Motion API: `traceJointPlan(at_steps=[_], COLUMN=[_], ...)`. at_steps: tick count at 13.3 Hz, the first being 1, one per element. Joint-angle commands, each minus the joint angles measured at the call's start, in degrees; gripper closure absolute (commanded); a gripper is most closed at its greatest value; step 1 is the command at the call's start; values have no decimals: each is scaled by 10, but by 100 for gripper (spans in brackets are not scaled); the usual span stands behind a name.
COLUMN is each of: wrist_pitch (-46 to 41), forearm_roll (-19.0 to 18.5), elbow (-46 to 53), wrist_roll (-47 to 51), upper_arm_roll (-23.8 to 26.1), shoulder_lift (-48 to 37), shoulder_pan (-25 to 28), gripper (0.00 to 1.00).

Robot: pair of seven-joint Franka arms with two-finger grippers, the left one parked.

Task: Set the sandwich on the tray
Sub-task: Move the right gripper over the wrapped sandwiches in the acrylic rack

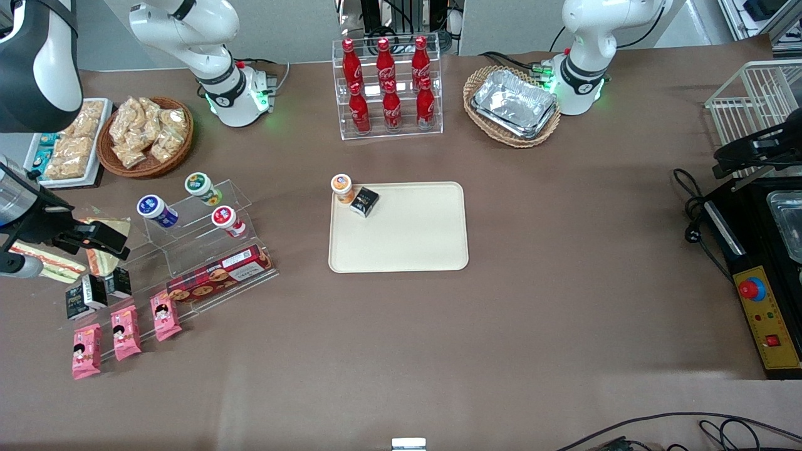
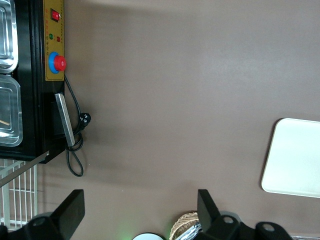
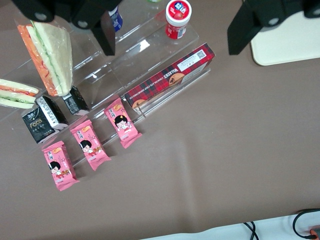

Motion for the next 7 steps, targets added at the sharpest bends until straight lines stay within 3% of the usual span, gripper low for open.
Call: traceJointPlan(at_steps=[1,5,7], wrist_pitch=[-14,-21,-32], forearm_roll=[9,7,7], elbow=[3,-3,-3], wrist_roll=[5,-7,-68], upper_arm_roll=[0,-2,-23], shoulder_lift=[-8,-13,-18], shoulder_pan=[-5,-5,-4], gripper=[0,0,0])
